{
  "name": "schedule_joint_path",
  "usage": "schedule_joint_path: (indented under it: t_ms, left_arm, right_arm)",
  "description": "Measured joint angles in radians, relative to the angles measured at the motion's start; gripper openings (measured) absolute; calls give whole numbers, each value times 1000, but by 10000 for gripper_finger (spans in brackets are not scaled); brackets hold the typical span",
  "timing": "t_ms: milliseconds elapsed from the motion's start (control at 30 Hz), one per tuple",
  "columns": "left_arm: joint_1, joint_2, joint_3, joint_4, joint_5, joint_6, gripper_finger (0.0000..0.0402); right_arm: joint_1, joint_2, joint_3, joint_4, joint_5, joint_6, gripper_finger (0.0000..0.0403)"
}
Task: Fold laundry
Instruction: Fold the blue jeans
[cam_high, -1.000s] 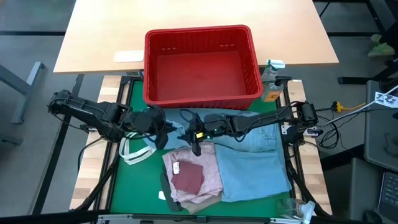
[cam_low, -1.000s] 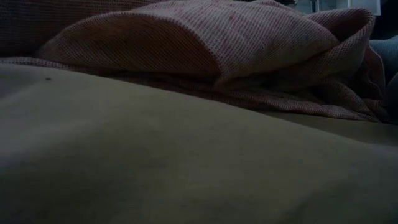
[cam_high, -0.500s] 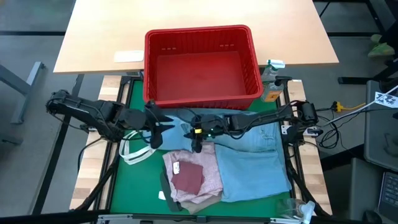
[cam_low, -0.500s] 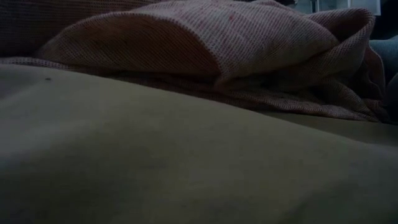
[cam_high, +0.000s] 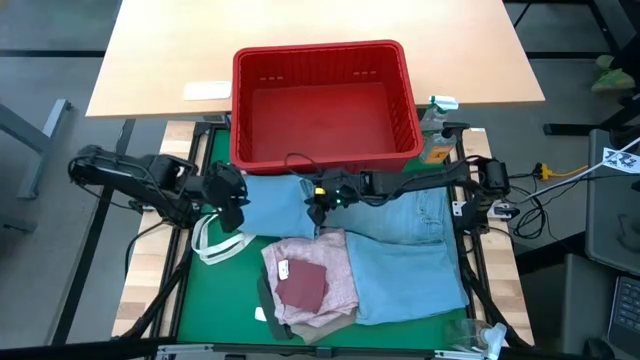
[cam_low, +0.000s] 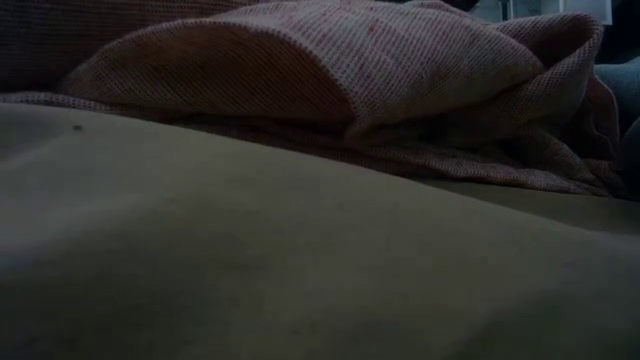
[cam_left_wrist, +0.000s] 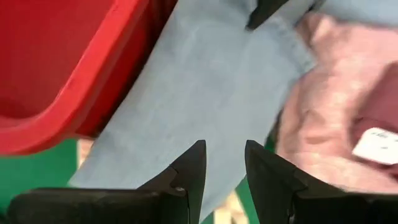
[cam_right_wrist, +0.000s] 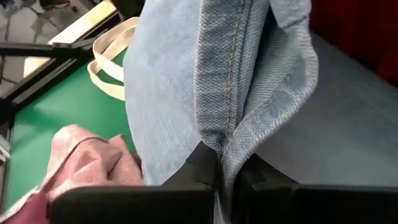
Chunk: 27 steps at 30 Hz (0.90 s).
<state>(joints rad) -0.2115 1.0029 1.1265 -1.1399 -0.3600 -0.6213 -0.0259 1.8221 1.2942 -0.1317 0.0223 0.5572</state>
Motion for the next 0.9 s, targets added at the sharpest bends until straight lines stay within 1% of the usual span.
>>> schedule_joint_path:
  t_ms: [133,267,367,467,600,767,900]
  left_arm:
    - [0,29,0,-33,-38,-21,106]
    - [4,72,0,-28,-110,-1,106]
    - [30,114,0,-26,-159,10,105]
    - [71,162,0,-25,-166,30,105]
    - [115,224,0,-19,-170,83,105]
    - [189,288,0,15,-179,165,105]
    - [261,318,0,50,-236,232,105]
  right_arm:
    - [-32,0,0,1,-86,22,7]
    - [-57,0,0,1,-105,23,9]
    - [-76,0,0,-6,-130,23,9]
    - [-82,-1,0,-43,-120,22,7]
    - [-87,-1,0,-61,-72,12,10]
    - [-131,-2,0,-59,-69,-10,7]
    - [-182,-2,0,-57,-82,-22,7]
